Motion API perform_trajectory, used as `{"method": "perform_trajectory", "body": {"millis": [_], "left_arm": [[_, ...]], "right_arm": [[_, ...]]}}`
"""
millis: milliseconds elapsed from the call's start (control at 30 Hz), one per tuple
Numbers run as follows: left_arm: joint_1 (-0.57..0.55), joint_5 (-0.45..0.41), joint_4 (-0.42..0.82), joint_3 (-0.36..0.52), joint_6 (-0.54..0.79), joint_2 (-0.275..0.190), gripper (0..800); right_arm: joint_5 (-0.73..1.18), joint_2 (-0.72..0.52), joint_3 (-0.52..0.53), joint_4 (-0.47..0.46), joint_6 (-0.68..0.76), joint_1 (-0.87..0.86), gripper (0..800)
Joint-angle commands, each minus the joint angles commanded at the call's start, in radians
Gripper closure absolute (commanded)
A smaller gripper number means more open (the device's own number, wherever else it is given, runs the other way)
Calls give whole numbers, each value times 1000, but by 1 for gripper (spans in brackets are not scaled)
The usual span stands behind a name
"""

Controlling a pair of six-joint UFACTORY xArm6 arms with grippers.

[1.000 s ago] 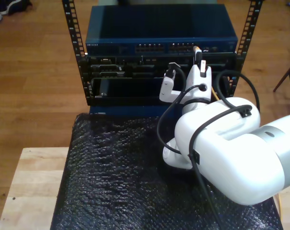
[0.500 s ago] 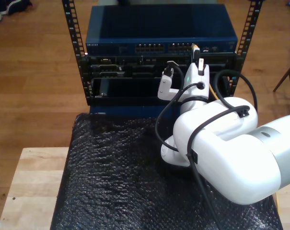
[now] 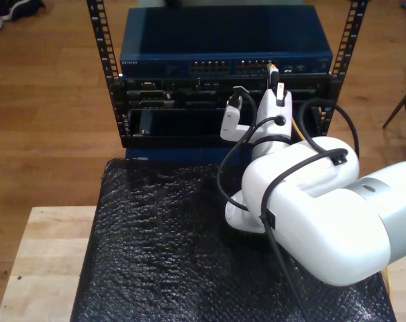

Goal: Grab the cable and plug it in

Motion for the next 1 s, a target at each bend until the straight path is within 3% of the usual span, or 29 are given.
{"method": "perform_trajectory", "body": {"millis": [1000], "left_arm": [[0,0,0,0,0,0,0]], "right_arm": [[14,-2,-3,2,-28,-9,800]]}}
